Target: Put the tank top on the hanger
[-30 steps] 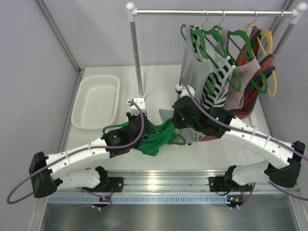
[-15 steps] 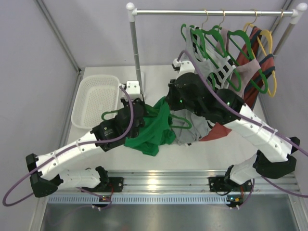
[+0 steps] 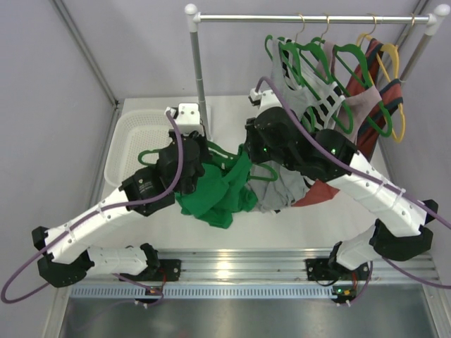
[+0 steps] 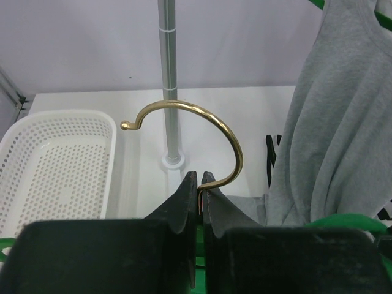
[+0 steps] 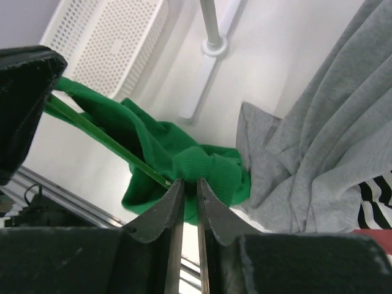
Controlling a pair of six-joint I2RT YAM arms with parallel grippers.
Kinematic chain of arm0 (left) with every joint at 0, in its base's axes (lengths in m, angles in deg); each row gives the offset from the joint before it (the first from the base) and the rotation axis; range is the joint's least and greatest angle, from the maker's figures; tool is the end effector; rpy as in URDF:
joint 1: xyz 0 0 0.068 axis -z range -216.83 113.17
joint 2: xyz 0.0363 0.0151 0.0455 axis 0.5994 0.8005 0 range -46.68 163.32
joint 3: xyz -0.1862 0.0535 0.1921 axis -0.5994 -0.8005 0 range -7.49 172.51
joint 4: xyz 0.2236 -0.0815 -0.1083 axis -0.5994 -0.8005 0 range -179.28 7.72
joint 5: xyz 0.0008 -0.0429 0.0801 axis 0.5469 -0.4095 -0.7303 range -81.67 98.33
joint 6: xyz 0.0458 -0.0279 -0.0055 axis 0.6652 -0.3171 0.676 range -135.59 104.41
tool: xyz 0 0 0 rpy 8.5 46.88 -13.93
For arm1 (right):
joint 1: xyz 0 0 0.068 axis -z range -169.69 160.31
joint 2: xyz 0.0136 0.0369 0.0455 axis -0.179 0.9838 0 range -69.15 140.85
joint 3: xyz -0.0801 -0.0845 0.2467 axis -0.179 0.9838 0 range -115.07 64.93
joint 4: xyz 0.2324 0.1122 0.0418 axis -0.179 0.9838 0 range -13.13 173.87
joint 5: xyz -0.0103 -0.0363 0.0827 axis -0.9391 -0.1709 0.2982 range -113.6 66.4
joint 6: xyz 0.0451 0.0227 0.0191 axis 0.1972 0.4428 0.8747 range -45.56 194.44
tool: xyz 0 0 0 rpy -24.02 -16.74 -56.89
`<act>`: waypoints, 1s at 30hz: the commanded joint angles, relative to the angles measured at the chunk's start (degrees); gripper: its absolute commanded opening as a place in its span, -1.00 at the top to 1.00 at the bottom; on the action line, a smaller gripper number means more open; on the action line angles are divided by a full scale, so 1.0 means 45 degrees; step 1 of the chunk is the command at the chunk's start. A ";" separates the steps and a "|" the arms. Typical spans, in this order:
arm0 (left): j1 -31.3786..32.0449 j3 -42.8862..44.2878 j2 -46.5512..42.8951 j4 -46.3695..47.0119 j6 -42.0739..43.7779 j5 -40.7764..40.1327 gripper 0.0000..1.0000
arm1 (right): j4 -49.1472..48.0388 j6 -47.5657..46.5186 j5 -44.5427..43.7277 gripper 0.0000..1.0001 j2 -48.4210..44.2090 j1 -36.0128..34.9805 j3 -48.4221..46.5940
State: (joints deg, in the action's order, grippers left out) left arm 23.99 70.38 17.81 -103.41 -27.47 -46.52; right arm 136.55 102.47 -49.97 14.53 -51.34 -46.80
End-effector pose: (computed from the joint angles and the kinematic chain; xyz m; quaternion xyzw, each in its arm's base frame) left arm 0.1348 -0.1818 0.4542 0.0012 0.7340 -0.0666 0.6759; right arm 0.1417 0.2293 0.4885 -0.1394 0.8459 0.1936 0.4770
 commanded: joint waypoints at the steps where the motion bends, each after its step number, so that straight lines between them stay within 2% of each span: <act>1: -0.0038 0.0158 0.0064 -0.0188 0.0218 0.0137 1.00 | -0.0274 -0.0272 -0.0058 0.70 -0.0723 -0.0129 0.0781; 11: -0.0038 -0.0174 0.0005 -0.0364 0.0081 0.0509 1.00 | -0.0352 -0.0448 0.0293 0.70 -0.0627 -0.0129 0.0882; 14: -0.0058 -0.0330 -0.0151 -0.0325 0.0042 0.0742 1.00 | -0.1072 -0.1109 0.0624 0.54 -0.0918 -0.0129 0.1621; 15: -0.0039 -0.0369 -0.0248 -0.0306 0.0081 0.0821 1.00 | -0.1481 -0.1769 0.1206 0.43 -0.1422 -0.0129 0.2011; 16: -0.0058 -0.0389 -0.0287 -0.0325 0.0120 0.0899 1.00 | -0.2471 -0.2027 0.1521 0.36 -0.1775 -0.0129 0.3001; 19: -0.0058 -0.0467 -0.0464 -0.0344 0.0159 0.1543 1.00 | -0.3708 -0.3063 0.2635 0.15 -0.3143 -0.0090 0.4761; 23: -0.0058 -0.0643 -0.0620 -0.0501 0.0062 0.2499 1.00 | -0.4861 -0.3962 0.3767 0.00 -0.4121 -0.0031 0.6056; 30: -0.0077 -0.0839 -0.0912 -0.0365 -0.0133 0.3633 1.00 | -0.6228 -0.4646 0.4355 -0.21 -0.4240 0.0008 0.7325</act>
State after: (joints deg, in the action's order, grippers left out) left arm 23.95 66.73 15.91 -107.23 -27.62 -33.21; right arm 115.41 84.54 -33.29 -4.92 -51.40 -15.19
